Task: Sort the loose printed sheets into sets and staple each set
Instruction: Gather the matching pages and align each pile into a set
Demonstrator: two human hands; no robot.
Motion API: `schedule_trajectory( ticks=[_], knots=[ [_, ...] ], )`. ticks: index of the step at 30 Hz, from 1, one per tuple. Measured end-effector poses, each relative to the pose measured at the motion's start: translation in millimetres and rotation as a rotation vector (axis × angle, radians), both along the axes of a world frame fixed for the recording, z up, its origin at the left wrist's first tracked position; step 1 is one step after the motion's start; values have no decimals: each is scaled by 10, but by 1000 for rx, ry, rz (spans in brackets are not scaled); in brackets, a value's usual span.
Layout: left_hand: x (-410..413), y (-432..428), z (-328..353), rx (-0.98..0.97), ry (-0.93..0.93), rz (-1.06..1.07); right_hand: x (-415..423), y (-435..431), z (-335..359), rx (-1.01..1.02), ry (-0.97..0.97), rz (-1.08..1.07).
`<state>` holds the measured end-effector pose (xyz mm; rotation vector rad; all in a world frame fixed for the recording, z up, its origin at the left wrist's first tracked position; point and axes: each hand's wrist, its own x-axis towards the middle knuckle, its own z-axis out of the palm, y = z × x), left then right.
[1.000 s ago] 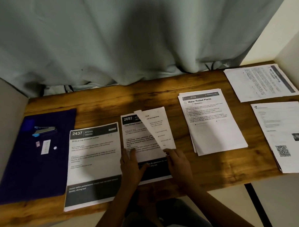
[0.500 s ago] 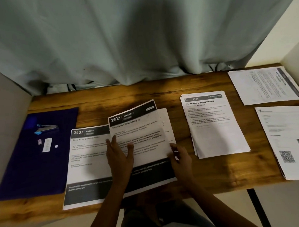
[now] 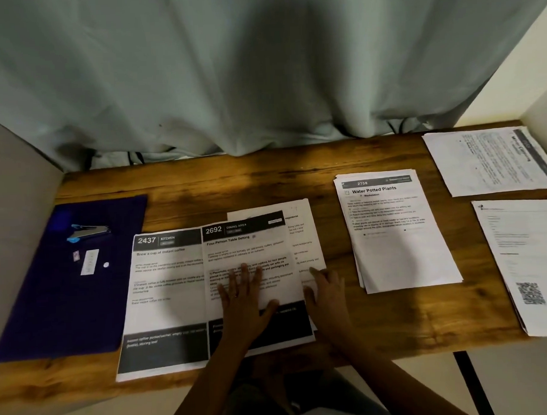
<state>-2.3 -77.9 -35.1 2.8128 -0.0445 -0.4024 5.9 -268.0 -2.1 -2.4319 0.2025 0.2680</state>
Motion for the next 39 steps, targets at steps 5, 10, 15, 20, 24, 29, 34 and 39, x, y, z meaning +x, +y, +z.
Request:
schedule_trajectory(
  ticks=[5,10,15,20,24,29,34,39],
  knots=[
    [-8,10,14,-17,-8,1,215,-193,-77,-61,45,-124],
    [1,-10,25,-1,15,-4,277,-156,-81,71,77,-190],
    [2,0,34,7,11,-4,264,-113,-48,37,32,-209],
    [-12,14,5,-10,-3,-2,253,-109,-16,5,-39,-148],
    [-6,29,29,-4,-12,9,267,-106,-14,78,-47,-140],
    [4,50,77,-4,6,26,273,-104,-16,32,-53,-144],
    [24,68,94,-3,20,28,284,-73,5,-97,-164,-119],
    [23,119,29,-24,6,49,345,-30,-28,-30,-57,-146]
  ],
)
